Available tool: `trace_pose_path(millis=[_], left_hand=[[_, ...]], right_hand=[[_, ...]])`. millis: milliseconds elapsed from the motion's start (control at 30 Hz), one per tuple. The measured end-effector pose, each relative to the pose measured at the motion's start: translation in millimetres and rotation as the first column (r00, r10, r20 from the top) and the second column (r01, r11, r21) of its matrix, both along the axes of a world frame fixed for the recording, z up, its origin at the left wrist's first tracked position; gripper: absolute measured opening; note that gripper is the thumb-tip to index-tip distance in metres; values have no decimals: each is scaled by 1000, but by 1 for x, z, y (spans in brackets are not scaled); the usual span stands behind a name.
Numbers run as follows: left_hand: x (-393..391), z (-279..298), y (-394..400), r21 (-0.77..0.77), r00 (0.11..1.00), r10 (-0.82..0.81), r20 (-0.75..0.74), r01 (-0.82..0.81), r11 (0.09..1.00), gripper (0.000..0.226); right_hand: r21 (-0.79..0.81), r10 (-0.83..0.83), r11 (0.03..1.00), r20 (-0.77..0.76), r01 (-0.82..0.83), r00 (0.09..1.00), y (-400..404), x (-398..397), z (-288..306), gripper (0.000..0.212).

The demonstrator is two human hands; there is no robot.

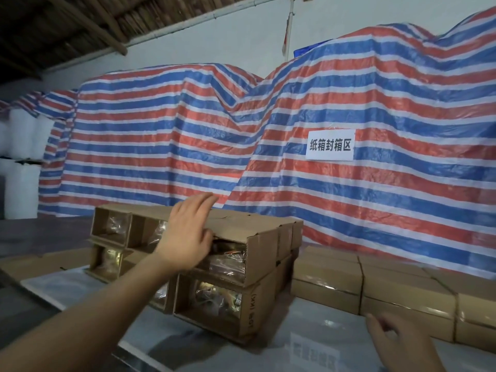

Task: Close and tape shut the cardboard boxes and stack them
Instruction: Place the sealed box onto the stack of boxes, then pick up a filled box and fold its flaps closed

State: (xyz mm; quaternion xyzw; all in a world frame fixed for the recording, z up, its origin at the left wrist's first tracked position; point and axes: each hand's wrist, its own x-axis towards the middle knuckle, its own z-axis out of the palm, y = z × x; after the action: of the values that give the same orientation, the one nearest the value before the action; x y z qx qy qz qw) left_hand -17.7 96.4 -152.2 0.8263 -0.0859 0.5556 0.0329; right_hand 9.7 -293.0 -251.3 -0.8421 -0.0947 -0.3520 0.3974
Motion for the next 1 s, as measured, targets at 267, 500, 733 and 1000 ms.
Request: trace_pose_path(millis=[267, 500, 733, 1000], left_hand=[[25, -3, 44, 191, 889, 258, -379, -198, 962, 69], [12, -19, 24, 79, 984, 48, -171, -35, 996, 48], [-2, -27, 23, 123, 982, 121, -147, -104, 987, 56], [-9, -25, 14, -588, 916, -326, -232, 135, 798, 81]], right_hand=[[-10, -32, 999, -37, 32, 999, 1, 0, -3, 38], [-1, -58, 998, -80, 58, 995, 8, 0, -9, 44], [51, 146, 989, -114, -141, 983, 40, -9, 18, 16], [-164, 477, 853, -135, -495, 868, 159, -6, 93, 91]])
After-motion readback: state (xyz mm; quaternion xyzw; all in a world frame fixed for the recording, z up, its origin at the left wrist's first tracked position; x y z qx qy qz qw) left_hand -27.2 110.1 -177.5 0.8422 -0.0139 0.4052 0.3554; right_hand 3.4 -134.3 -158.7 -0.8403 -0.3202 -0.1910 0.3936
